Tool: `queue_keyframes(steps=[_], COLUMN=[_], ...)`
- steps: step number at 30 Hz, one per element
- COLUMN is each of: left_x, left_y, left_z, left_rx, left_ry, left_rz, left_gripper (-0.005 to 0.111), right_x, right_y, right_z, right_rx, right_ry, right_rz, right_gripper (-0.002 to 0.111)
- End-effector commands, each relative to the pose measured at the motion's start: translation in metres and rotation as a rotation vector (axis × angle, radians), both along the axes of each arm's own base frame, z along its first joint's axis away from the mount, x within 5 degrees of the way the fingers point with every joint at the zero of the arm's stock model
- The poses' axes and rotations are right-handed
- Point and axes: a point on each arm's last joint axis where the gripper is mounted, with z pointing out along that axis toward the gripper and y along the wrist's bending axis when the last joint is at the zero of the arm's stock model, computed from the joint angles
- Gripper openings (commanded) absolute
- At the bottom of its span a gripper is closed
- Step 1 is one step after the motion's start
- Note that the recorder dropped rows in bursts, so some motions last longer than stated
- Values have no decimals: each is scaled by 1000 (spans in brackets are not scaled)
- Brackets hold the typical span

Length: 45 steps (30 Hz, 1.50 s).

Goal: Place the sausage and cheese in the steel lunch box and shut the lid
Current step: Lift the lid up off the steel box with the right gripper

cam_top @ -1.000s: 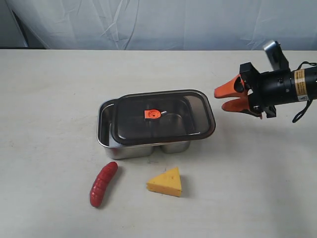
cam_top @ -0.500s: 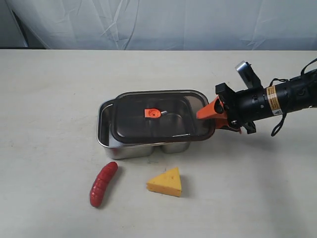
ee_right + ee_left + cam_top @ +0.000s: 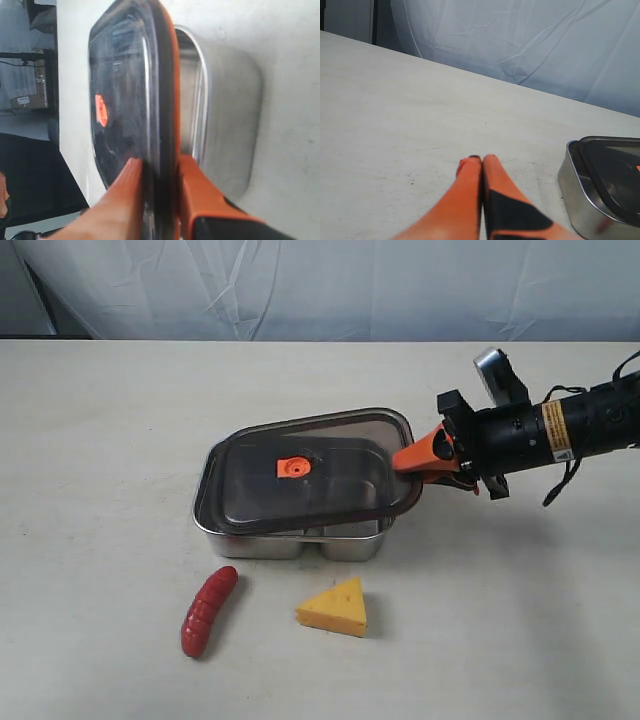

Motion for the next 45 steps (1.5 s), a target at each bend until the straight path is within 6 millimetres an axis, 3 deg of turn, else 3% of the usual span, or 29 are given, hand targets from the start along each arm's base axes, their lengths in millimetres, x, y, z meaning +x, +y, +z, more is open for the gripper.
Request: queue_keyframes(steps=[1,12,20,27,34,38,42,45], left_x=[0,0,0,0,0,0,0,0], left_y=[0,0,0,0,0,0,0,0], left_z=[0,0,0,0,0,0,0,0], left_rx=[3,3,3,3,3,3,3,3], left_ry=[-8,-8,-8,-8,-8,-8,-8,-8], left_rz=[-5,-5,-5,-5,-5,-5,-5,-5], left_gripper=[0,0,0,0,0,0,0,0], right_x=[-5,-28,-61,-87,-81,-71,-70,-77], right_y=[-1,-4,-11,-26,-43,-62,-87,-93], right_z=[30,128,217,261,263,242,215,194], right_rx=[31,118,87,-18,-234,-517,-771,-919], right_ry=[-71,-359,-738,-1058,-1246,-1331,-1273,-1299], right_rz=[28,6,23,-99,-265,-376,-534,-454], right_gripper=[0,0,0,0,0,0,0,0])
